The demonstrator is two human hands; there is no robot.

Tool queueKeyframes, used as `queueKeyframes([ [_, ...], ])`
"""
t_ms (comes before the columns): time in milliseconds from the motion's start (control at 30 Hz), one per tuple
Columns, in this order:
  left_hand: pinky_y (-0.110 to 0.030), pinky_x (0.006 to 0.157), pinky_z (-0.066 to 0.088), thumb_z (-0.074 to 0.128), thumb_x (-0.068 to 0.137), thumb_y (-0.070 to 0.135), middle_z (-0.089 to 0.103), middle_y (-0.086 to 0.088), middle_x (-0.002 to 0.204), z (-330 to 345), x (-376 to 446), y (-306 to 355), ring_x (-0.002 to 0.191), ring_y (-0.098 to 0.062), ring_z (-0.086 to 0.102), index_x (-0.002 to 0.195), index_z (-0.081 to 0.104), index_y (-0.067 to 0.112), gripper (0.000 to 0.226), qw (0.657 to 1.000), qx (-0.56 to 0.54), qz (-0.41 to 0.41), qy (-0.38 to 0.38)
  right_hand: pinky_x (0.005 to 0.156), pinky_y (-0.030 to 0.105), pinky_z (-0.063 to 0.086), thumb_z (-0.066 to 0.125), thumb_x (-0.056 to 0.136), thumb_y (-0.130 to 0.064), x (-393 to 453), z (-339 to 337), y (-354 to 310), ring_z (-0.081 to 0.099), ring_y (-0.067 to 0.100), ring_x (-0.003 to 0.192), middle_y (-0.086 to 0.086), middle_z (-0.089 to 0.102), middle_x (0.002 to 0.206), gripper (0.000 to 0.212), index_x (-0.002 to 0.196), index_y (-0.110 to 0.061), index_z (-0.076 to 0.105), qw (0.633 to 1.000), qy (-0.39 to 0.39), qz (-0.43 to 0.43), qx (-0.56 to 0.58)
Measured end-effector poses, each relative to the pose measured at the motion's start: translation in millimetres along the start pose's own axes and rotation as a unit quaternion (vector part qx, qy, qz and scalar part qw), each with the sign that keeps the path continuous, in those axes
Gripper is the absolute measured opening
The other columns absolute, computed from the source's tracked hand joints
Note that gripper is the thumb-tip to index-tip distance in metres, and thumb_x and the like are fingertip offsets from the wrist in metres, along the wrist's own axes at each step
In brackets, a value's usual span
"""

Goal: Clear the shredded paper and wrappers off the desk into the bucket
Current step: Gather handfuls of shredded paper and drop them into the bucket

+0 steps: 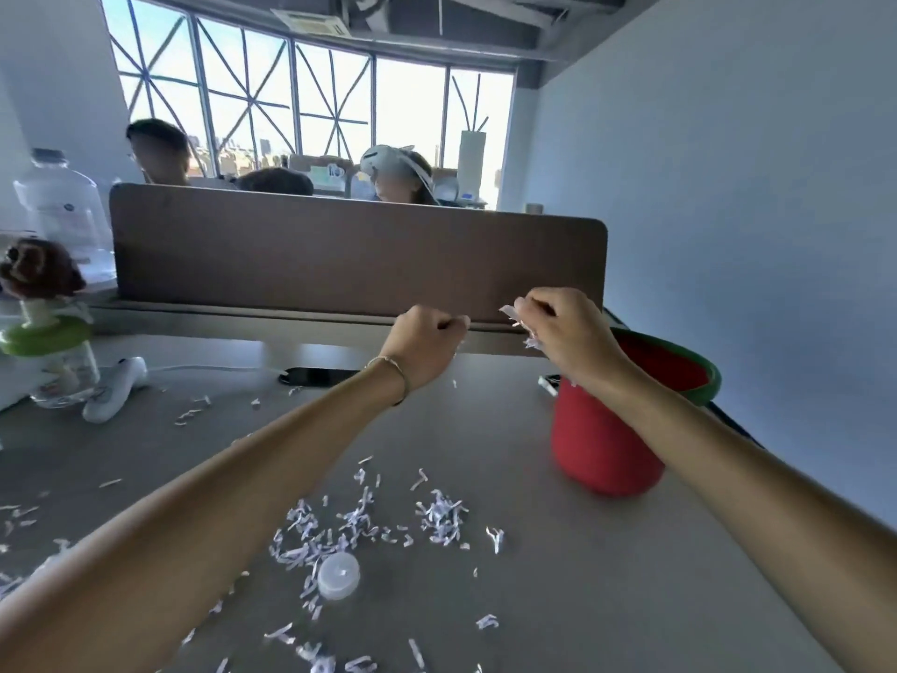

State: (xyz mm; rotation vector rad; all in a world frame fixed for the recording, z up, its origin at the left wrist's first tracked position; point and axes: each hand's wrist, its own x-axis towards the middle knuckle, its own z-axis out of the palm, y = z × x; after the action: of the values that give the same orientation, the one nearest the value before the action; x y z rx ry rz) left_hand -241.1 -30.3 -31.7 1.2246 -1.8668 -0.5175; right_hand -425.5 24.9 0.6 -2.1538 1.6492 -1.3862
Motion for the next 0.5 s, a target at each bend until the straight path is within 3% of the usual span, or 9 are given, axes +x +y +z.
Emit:
queueKeyframes([
  [133, -0.018, 0.042, 0.031, 0.052, 0.097, 0.030, 0.052, 0.004, 0.049, 26.2, 26.9, 33.4, 0.047, -0.011, 0.042, 0.049, 0.039, 0.012, 0.053, 0.999, -0.027, 0.016, -0.014, 0.050, 0.026, 0.026, 0.053, 0.100, -0.020, 20.6, -39.0, 33.2, 0.038, 0.006, 0.045, -0.006, 0.037, 0.050, 0.045, 0.057, -0.012, 0.040, 0.996, 0.015, 0.044, -0.070],
  [267, -0.017, 0.041, 0.030, 0.052, 0.099, 0.030, 0.048, 0.005, 0.047, 54.0, 46.6, 59.1, 0.044, -0.009, 0.037, 0.049, 0.036, 0.014, 0.055, 0.998, -0.041, 0.043, -0.038, 0.052, 0.031, 0.033, 0.057, 0.098, -0.029, 25.8, -63.7, 75.2, 0.052, 0.018, 0.048, 0.009, 0.058, 0.055, 0.047, 0.058, -0.008, 0.046, 0.992, 0.000, 0.085, -0.090],
  [400, -0.023, 0.044, 0.028, 0.053, 0.099, 0.030, 0.038, 0.001, 0.049, 78.8, 62.0, 78.8, 0.045, -0.011, 0.031, 0.052, 0.033, 0.013, 0.054, 0.996, -0.045, 0.059, -0.052, 0.055, 0.037, 0.046, 0.062, 0.096, -0.034, 23.2, -79.0, 99.7, 0.061, 0.020, 0.052, 0.007, 0.066, 0.056, 0.050, 0.058, -0.002, 0.059, 0.986, -0.020, 0.090, -0.136],
  [500, -0.021, 0.044, 0.029, 0.053, 0.099, 0.031, 0.042, -0.002, 0.052, 95.5, 70.1, 90.5, 0.050, -0.014, 0.035, 0.052, 0.034, 0.014, 0.054, 0.995, -0.046, 0.063, -0.062, 0.057, 0.032, 0.045, 0.061, 0.099, -0.027, 23.7, -89.6, 107.6, 0.063, 0.020, 0.053, 0.002, 0.065, 0.056, 0.044, 0.061, -0.006, 0.067, 0.981, -0.041, 0.101, -0.162],
])
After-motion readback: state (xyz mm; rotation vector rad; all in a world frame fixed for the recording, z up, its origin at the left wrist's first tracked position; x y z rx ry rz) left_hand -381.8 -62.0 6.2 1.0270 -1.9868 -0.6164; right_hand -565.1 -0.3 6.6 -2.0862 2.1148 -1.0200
